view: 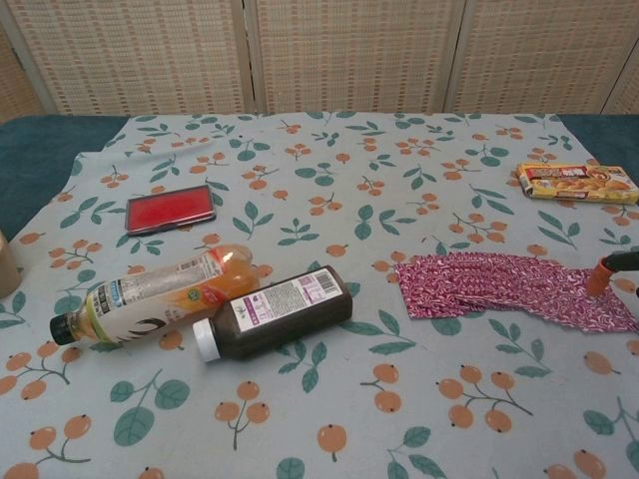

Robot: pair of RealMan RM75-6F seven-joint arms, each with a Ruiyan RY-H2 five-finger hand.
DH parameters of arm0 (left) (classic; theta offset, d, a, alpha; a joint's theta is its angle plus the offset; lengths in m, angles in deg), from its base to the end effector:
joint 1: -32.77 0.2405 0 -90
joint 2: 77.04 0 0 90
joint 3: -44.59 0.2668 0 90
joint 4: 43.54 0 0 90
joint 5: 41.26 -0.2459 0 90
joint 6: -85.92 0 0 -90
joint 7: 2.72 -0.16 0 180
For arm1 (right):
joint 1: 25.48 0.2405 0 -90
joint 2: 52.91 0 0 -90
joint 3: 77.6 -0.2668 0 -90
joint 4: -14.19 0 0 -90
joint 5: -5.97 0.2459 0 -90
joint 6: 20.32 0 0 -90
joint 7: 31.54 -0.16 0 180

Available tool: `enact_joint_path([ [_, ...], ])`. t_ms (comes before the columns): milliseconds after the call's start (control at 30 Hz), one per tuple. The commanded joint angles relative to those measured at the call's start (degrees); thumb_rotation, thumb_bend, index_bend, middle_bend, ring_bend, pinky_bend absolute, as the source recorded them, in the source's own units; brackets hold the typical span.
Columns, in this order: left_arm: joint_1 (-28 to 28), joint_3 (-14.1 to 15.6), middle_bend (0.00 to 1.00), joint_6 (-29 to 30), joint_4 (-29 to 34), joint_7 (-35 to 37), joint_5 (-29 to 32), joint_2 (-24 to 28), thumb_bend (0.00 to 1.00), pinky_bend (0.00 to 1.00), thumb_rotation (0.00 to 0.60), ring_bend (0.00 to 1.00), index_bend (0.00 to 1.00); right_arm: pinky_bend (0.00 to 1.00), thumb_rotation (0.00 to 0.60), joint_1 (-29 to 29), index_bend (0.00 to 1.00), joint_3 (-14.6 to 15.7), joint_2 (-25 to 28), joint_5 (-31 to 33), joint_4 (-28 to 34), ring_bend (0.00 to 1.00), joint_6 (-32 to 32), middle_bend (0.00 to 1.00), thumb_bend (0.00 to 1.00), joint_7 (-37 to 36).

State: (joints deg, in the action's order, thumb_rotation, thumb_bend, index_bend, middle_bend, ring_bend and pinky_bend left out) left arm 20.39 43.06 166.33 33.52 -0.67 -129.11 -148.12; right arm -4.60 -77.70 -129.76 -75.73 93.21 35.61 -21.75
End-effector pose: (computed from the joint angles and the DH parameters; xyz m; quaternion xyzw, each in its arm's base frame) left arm -0.3553 0.2466 0.1027 -0.6595 -0.3370 -0.3665 0.5632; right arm -0.3402 -0.2708 0.0030 0.7595 -0.3920 0.2260 0.4674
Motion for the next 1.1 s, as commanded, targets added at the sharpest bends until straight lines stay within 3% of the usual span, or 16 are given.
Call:
enact_joint_path([
  [33,0.01,-0.01,0.06,0.04,0.01,-0.03,0.00,0.00,0.37,0.32,0.600,0.06,0.04,0.87,0.600,0.30,0.32,0.08,-0.12,0.34,-0.13,0.74,-0.52,0.80,1.00,0.06],
  [433,0.06,0.00,0.06,0.22,0.05,0.03,-0.12,0.08,0.37,0.32,0.600,0.06,0.05,0.87,0.600,1.12,0.33,0.46,-0.50,2.28,-1.44,0.74,-2.36,0.80,1.00,0.74],
  [600,0.14,0.00,0.06,0.50,0.17,0.02,-0.27,0.15,0.37,0.32,0.600,0.06,0.05,0.87,0.600,0.47,0.41,0.94,0.89,3.11,-0.30,0.74,-1.57,0.80,1.00,2.43],
  [1100,0.08,0.06,0.06,0.18,0.33,-0.57,-0.16,0.06,0.37,0.32,0.600,0.06,0.05,0.87,0.600,-1.37,0.52,1.51,5.60,12.08,6.87,0.74,0.14,0.80,1.00,15.99],
])
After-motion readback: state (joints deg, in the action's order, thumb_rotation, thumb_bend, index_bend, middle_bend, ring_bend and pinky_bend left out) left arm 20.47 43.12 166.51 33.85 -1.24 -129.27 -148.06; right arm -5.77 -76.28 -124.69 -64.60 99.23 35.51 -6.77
